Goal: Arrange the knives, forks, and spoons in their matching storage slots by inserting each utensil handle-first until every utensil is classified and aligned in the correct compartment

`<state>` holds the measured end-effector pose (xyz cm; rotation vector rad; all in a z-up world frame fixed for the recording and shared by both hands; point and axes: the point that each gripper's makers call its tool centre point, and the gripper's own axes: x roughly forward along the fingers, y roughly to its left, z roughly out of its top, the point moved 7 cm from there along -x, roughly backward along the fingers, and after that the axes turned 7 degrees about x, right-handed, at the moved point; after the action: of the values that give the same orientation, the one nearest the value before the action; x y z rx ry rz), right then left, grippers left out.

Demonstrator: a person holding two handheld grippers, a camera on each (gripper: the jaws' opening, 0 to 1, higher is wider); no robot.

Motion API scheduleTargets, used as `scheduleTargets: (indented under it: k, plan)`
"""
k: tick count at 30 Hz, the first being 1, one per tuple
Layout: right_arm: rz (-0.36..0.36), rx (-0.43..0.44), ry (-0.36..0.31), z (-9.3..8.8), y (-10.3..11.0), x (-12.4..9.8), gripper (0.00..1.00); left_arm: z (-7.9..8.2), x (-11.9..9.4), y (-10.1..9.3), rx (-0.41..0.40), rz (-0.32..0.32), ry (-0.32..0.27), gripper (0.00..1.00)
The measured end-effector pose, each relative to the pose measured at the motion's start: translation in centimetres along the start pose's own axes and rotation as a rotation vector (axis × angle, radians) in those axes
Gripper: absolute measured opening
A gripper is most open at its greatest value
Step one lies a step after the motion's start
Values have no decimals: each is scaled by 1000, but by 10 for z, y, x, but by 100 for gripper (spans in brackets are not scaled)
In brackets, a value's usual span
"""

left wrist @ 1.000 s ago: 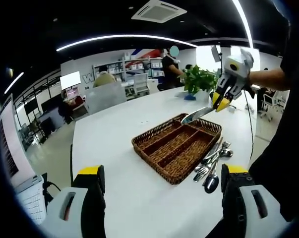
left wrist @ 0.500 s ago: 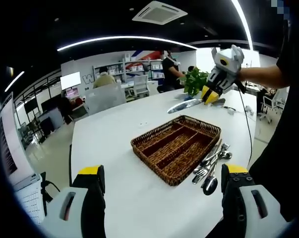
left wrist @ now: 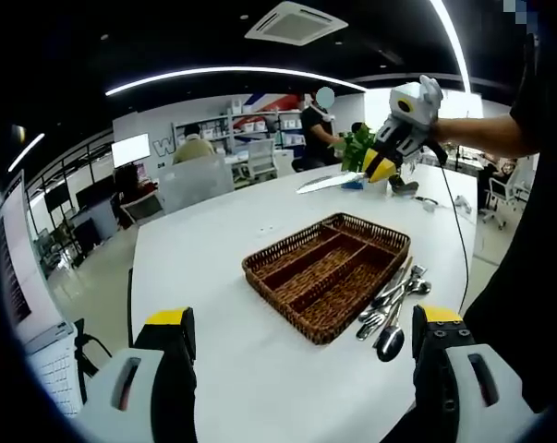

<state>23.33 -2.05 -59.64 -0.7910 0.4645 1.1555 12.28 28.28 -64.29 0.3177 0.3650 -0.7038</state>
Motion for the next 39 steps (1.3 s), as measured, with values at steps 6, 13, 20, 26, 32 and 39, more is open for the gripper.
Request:
scheduleTargets:
  k: [6,13,20,26,32,39]
  plan:
    - [0,-2,4,-2,-1,2,4,0,1,1,-3,1,0,99]
    - [-2,-9,11,-6,1,7,4,-1,1,3,0,3,4,99]
    - [7,-12,24,-13,5,16,4,-3,-1,6,1,9,10,99]
    - [3,-51,42,-19,9,24,4,-2,-2,6,2,12,9,99]
    - [10,-65,48,-22,11,29,4,-6,-2,7,-1,12,23,99]
    - [22,-42,47,-28,11,36,4,-6,-1,7,-2,11,24,99]
